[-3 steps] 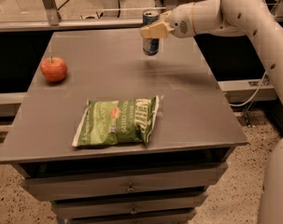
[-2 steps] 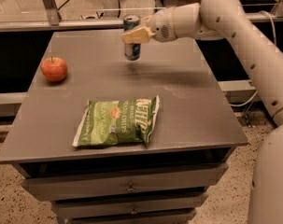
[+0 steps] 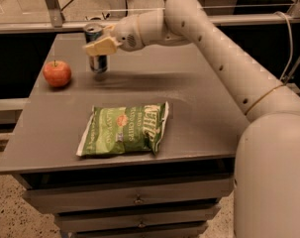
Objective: Move redbull can near apple
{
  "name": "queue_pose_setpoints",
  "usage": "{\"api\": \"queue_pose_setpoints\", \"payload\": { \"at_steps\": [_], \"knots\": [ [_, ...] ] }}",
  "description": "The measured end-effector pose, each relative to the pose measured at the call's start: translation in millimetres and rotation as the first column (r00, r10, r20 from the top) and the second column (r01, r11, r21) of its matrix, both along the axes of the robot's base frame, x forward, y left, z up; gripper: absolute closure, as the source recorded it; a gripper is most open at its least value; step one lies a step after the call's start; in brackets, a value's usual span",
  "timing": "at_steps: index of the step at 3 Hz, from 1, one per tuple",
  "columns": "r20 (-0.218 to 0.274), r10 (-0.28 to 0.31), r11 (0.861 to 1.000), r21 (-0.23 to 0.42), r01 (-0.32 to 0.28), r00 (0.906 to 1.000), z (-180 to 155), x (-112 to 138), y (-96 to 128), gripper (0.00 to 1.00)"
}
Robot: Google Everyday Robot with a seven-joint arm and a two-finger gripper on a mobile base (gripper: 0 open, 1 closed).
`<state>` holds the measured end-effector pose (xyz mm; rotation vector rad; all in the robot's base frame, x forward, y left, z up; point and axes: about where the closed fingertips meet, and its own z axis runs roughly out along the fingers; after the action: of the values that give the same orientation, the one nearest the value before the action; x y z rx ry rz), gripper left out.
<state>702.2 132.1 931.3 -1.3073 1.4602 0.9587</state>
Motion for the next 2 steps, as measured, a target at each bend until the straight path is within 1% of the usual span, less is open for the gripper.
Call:
{"api": "queue_pose_setpoints", "payload": {
  "at_steps": [1, 2],
  "knots": [
    [0.013, 0.075, 0.997, 0.021, -0.075, 0.9971, 2, -14, 39, 0.85],
    [0.033, 0.129, 0.991, 0.027, -0.130, 0.9911, -6, -25, 60, 0.62]
  ]
}}
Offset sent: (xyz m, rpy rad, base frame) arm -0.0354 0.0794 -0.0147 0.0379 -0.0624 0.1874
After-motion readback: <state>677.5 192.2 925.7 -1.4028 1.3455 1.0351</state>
